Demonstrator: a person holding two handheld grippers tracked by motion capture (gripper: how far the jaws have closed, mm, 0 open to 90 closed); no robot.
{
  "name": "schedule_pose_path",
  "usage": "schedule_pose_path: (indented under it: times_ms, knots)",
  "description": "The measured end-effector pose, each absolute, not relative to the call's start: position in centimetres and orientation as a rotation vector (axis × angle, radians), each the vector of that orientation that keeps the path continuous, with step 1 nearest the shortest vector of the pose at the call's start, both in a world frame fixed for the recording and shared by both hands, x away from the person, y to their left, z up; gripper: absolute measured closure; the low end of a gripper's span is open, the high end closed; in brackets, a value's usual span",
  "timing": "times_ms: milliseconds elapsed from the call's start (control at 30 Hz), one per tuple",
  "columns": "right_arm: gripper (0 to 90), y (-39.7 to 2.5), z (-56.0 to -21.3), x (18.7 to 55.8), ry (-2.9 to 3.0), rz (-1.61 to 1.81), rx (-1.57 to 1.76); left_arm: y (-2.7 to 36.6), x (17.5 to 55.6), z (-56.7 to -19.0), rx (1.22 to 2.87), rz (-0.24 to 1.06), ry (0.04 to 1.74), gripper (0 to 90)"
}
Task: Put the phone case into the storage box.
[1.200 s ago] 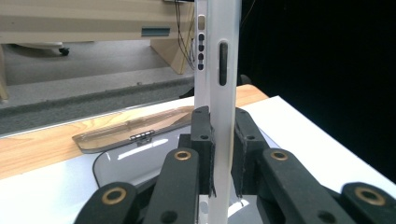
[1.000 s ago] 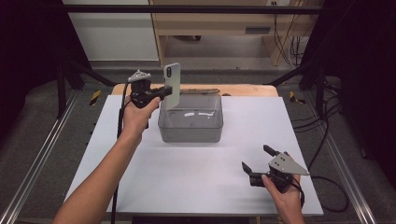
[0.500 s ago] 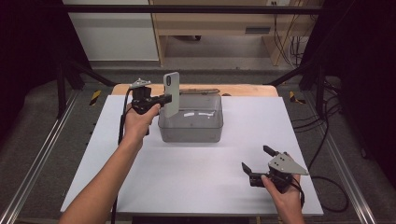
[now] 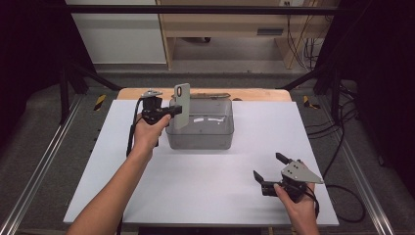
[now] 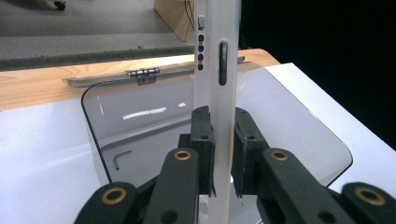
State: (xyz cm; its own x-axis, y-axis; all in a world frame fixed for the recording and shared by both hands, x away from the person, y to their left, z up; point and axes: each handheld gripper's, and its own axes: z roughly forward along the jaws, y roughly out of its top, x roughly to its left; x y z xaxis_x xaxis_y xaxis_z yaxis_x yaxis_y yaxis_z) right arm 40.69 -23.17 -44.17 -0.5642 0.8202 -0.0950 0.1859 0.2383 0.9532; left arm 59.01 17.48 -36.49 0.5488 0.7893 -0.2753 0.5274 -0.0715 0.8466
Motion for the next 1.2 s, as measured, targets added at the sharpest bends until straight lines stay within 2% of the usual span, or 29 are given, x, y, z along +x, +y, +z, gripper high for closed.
schedule_pose_path:
  times_ms: [1200]
  knots:
    - [4.9,-23.0,-44.3,40.7,1.922,1.346,0.917,18.7,58.8,-36.8,1.749,0.407,1.223,81.0]
